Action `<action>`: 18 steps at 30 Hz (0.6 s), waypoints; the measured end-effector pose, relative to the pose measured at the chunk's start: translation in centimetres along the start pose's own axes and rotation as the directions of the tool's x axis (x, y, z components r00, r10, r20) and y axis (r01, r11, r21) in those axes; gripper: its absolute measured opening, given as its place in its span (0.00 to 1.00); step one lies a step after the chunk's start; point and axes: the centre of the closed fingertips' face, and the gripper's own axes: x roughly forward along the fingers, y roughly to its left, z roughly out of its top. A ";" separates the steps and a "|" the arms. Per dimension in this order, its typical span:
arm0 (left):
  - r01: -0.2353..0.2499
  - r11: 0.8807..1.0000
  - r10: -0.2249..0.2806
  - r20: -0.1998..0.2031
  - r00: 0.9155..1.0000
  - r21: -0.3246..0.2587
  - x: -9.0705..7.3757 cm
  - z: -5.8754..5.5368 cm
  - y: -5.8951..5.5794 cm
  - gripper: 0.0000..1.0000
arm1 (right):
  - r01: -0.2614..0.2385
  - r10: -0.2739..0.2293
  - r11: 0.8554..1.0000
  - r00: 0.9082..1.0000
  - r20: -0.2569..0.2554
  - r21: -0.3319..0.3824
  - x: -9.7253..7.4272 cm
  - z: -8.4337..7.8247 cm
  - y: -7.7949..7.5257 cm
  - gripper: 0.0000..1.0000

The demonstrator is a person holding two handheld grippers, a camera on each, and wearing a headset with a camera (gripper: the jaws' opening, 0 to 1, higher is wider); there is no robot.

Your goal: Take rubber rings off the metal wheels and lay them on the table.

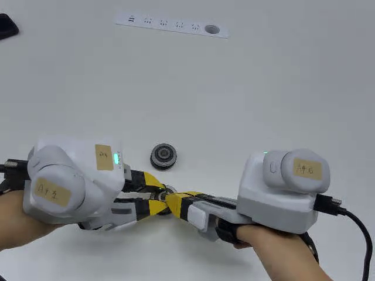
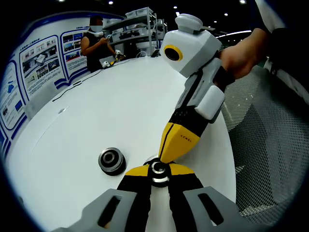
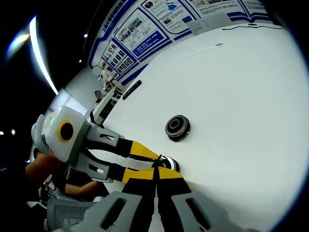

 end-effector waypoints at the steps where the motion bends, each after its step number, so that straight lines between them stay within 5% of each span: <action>1: 0.000 1.000 0.000 0.001 1.000 -0.002 0.0 0.0 0.0 0.13 | 0.000 0.000 1.000 1.000 0.003 0.005 0.0 0.1 0.0 0.01; 6: -0.012 0.999 0.013 0.040 0.999 -0.044 -0.1 0.0 0.1 0.13 | -0.020 0.018 0.998 1.000 0.026 0.052 -0.2 0.6 0.3 0.02; 18: -0.012 1.000 0.012 0.017 1.000 -0.012 -0.5 0.2 0.0 0.14 | -0.040 0.036 0.994 0.999 0.038 0.098 -0.3 0.7 0.8 0.02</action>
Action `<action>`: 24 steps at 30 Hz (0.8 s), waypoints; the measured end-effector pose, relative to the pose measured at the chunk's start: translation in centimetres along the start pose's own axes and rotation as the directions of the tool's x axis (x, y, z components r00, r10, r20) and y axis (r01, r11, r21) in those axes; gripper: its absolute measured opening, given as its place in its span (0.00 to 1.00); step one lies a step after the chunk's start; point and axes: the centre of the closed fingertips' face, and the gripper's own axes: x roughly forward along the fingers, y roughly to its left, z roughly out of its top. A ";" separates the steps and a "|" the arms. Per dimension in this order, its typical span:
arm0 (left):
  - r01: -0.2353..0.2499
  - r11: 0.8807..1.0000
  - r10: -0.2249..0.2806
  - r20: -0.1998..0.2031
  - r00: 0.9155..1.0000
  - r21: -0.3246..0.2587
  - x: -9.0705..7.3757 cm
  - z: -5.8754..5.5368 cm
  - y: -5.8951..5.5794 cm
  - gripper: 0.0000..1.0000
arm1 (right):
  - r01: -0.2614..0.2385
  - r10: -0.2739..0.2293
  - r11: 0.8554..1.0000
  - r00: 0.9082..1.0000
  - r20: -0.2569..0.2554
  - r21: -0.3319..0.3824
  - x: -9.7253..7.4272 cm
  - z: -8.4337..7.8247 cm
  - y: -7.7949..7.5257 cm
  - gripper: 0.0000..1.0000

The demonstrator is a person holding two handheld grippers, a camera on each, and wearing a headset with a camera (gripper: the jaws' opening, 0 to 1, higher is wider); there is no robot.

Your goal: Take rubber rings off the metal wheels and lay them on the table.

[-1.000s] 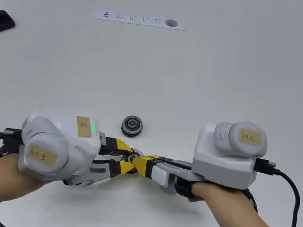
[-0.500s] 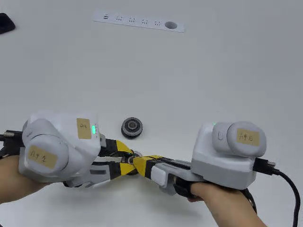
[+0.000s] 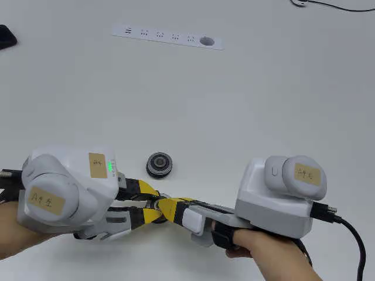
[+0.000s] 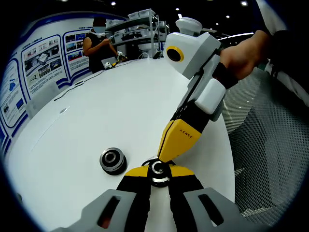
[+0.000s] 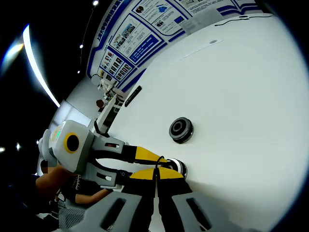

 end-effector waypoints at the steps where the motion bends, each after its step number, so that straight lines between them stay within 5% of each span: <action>1: -0.006 1.000 0.006 0.004 1.000 0.002 -0.2 0.1 0.1 0.14 | -0.001 0.001 1.000 1.000 0.003 0.000 0.0 0.0 0.0 0.02; 14: -0.077 0.997 0.077 0.005 0.997 -0.006 -3.8 0.8 1.1 0.22 | -0.051 0.049 0.997 0.998 0.040 0.063 -0.5 0.9 0.8 0.02; 24: -0.127 0.989 0.133 0.071 0.989 -0.078 -4.0 1.8 2.9 0.23 | -0.004 -0.015 0.991 0.990 0.140 0.137 -2.7 3.3 -2.2 0.02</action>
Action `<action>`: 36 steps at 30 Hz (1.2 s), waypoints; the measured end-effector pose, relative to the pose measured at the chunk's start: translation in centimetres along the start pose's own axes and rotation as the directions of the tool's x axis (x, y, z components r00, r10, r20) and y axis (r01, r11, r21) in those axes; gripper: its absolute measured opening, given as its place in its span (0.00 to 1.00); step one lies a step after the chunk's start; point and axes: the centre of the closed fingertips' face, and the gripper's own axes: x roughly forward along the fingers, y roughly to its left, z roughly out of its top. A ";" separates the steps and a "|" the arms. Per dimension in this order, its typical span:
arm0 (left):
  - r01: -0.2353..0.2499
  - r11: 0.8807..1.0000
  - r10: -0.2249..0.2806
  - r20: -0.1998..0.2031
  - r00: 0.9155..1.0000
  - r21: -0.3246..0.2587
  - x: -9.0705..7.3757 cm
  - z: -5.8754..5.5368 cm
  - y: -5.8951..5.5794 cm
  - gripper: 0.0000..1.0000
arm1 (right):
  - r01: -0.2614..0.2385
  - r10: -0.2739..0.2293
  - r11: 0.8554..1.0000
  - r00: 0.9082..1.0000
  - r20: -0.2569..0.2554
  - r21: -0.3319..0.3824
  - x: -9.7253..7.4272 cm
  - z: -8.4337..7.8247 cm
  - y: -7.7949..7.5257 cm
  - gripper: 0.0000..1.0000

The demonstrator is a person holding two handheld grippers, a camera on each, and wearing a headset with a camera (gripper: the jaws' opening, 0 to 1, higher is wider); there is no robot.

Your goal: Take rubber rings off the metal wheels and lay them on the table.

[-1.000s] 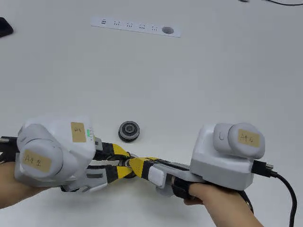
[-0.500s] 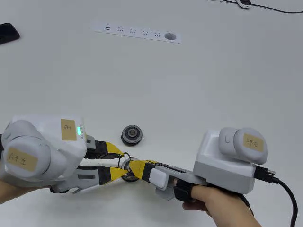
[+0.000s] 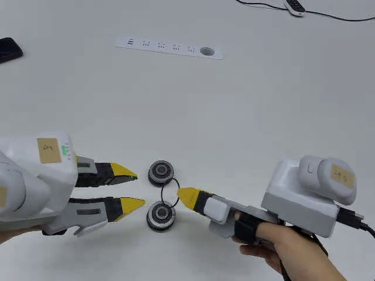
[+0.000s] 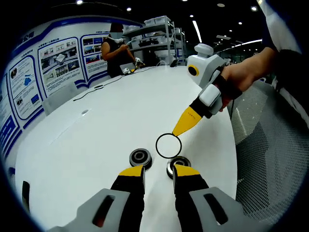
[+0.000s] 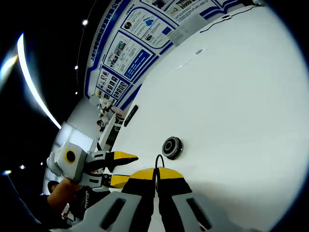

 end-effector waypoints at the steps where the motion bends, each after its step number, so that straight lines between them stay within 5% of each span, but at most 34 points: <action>1: 0.002 1.000 -0.002 0.004 1.000 0.003 0.2 0.2 0.0 0.23 | 0.019 -0.019 1.000 1.000 0.012 0.012 -0.3 0.2 -0.7 0.02; 16: 0.080 0.996 -0.079 -0.017 0.997 0.030 2.4 0.4 -2.4 0.21 | 0.198 -0.199 0.979 0.979 0.040 0.041 -3.1 -0.2 -6.7 0.02; 25: 0.084 0.996 -0.083 -0.026 0.996 0.028 2.7 -0.1 -2.6 0.22 | 0.260 -0.261 0.965 0.963 0.072 0.023 -3.9 0.5 -8.0 0.03; 28: 0.083 0.996 -0.082 -0.028 0.996 0.028 2.7 -0.2 -2.5 0.21 | 0.294 -0.290 0.955 0.951 0.108 -0.029 -4.3 1.2 -8.5 0.10; 36: 0.090 0.995 -0.088 -0.042 0.995 0.041 3.0 -0.5 -2.8 0.20 | 0.299 -0.286 0.952 0.944 0.167 -0.059 -4.9 2.7 -8.0 0.10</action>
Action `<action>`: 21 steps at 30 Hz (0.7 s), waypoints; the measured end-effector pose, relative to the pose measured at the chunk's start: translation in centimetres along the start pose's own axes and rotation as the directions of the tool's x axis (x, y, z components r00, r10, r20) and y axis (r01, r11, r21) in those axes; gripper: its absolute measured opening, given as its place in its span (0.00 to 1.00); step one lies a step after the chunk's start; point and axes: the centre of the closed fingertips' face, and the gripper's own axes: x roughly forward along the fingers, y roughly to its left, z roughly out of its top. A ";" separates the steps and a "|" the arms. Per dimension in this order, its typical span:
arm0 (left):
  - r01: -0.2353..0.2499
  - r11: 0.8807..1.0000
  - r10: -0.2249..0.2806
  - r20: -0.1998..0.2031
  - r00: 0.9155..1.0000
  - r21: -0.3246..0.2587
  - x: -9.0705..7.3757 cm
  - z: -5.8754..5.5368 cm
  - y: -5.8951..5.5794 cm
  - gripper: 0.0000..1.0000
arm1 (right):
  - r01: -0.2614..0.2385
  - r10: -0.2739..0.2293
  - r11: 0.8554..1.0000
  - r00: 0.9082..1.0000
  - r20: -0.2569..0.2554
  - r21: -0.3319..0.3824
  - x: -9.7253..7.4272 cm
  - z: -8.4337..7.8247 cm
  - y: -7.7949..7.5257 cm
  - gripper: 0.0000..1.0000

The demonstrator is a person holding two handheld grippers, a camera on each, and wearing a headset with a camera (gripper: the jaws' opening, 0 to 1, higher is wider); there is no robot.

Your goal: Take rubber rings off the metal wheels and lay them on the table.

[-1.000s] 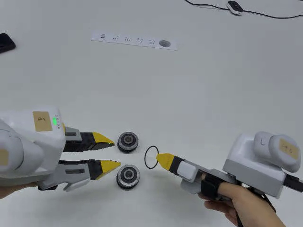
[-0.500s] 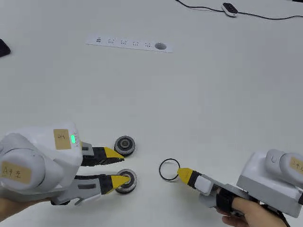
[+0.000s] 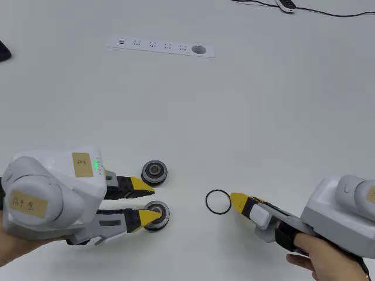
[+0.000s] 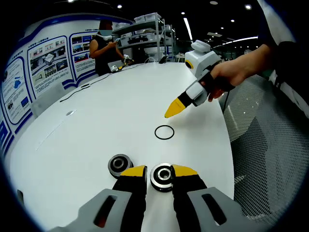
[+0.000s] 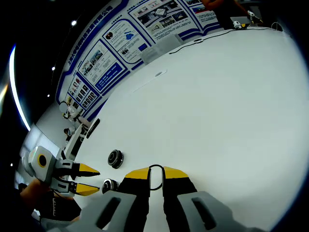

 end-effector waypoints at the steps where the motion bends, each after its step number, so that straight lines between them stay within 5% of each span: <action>1: 0.002 1.000 -0.002 0.000 1.000 0.000 0.1 0.0 0.0 0.20 | -0.008 0.008 1.000 1.000 0.007 0.002 0.0 0.2 0.2 0.10; 21: 0.030 0.999 -0.030 -0.047 0.998 -0.014 0.9 -1.9 -0.6 0.17 | -0.056 0.056 0.998 0.998 0.001 0.006 0.3 0.1 1.4 0.10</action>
